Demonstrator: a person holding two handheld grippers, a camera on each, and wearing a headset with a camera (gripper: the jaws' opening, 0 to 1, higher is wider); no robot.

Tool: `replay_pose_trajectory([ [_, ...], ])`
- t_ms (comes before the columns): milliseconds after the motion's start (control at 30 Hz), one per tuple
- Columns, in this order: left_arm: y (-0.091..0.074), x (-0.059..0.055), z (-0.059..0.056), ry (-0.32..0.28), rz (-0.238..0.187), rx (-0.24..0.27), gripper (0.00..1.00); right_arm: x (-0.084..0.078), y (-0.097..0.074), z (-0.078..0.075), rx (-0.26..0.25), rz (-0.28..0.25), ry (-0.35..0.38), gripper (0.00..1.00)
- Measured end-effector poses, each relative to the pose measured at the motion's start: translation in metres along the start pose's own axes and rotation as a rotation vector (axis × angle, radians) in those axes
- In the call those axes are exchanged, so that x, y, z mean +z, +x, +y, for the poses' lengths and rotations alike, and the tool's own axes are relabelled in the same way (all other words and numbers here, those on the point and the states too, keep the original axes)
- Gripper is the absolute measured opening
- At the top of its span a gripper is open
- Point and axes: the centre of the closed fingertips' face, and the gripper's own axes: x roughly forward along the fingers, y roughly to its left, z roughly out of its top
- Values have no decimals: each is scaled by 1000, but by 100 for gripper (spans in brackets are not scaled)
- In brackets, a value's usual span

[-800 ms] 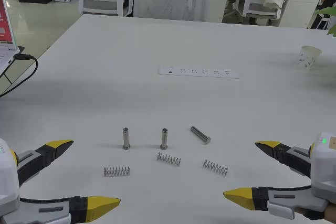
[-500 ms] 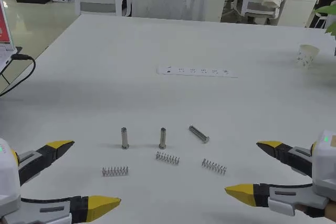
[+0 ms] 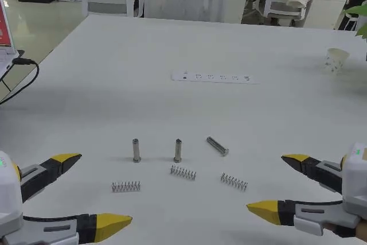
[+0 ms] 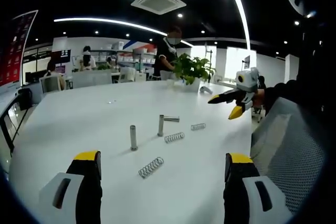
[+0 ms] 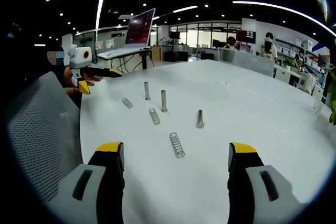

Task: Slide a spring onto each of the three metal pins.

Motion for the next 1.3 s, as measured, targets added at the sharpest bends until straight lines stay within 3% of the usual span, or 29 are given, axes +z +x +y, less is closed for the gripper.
replay_pose_trajectory([
  [667, 0, 0, 0, -3, 2, -3, 94, 0, -2, -2, 1, 15, -2, 80],
  [1300, 1, 1, -1, -6, -7, -4, 94, 13, -1, -14, -9, 18, -29, 78],
])
